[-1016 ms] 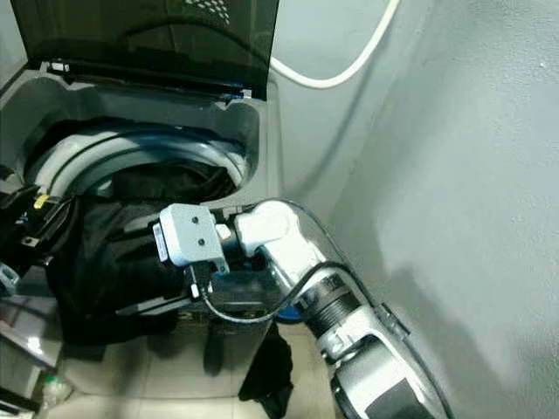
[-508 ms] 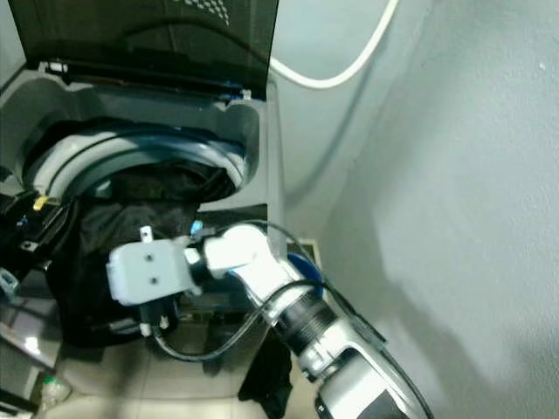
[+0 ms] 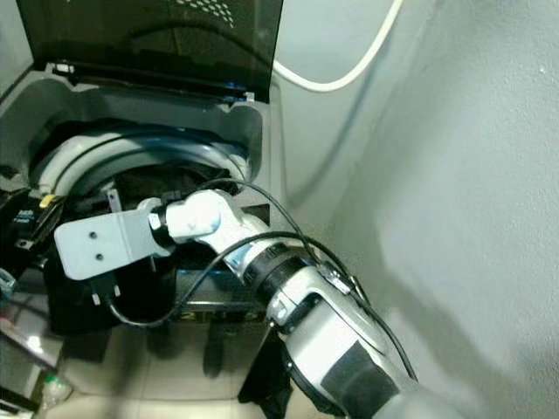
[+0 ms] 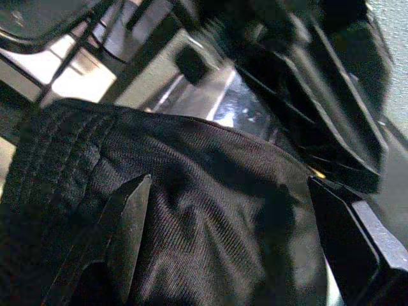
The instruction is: Clothes washing
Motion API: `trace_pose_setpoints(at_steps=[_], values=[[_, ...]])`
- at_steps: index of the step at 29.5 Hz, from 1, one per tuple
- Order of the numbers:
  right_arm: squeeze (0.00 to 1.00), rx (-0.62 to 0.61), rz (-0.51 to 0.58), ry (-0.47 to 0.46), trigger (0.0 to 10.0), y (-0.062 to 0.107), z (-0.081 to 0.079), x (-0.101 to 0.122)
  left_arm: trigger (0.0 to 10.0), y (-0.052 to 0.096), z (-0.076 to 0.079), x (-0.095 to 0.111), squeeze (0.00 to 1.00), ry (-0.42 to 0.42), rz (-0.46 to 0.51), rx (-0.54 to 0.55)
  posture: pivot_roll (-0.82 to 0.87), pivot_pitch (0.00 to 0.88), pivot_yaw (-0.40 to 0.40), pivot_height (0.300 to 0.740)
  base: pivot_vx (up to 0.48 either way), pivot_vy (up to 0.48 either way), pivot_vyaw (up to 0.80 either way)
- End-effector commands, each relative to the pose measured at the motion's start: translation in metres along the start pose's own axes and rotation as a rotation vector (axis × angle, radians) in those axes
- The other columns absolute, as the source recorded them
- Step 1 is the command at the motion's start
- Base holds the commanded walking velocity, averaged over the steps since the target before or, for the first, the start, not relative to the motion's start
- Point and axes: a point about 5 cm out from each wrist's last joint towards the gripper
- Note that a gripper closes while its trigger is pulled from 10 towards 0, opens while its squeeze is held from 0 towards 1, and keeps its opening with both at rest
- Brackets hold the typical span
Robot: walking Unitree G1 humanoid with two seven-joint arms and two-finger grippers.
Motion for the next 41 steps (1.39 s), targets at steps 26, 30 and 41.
trace_pose_setpoints(at_steps=[26,30,41], values=[[0.0,-1.313,0.086,-0.395,10.0,0.14,0.158,0.008,10.0,-0.007,-0.003,-0.002,0.0,-0.026,-0.009,0.009,0.14,0.064,-0.075,0.74,0.0,0.0,0.0],[0.0,-1.333,0.186,-0.465,10.0,0.154,0.167,0.014,10.0,-0.01,-0.004,-0.001,0.0,-0.026,-0.003,0.015,0.12,0.056,-0.046,0.74,0.0,0.0,0.0],[0.0,-1.015,0.426,-0.591,10.0,0.145,0.12,-0.014,10.0,-0.019,0.04,0.025,0.0,0.128,0.168,-0.341,0.12,0.033,-0.021,0.74,0.0,0.0,0.0]])
Point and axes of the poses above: a point about 5 cm out from each wrist's last joint towards the gripper, its own y axis pointing back from the gripper into the wrist, its own x axis along the axis of the wrist's last joint, z = x × y
